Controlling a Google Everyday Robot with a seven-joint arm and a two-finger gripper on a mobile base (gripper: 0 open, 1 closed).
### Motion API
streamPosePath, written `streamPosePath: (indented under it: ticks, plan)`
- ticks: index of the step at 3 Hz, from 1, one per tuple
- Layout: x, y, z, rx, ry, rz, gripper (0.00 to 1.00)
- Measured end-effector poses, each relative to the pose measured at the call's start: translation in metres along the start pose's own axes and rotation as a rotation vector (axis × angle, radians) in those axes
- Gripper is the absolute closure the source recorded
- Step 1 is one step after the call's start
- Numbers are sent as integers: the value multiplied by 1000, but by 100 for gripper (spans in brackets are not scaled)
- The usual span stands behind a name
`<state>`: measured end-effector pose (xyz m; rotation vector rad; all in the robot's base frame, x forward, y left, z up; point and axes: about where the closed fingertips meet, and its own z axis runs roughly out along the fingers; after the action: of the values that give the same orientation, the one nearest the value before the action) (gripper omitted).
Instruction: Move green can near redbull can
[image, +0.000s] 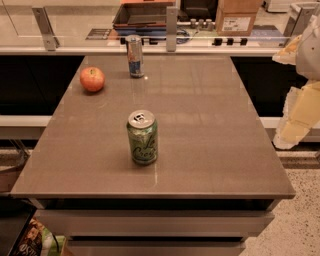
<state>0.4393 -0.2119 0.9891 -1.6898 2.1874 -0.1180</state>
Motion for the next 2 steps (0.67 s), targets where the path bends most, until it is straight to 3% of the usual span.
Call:
streamPosePath:
  ticks: [1, 2]
  plan:
    - [-11, 0, 3, -9, -72, 4, 0]
    - [-34, 2, 14, -36, -203, 6, 0]
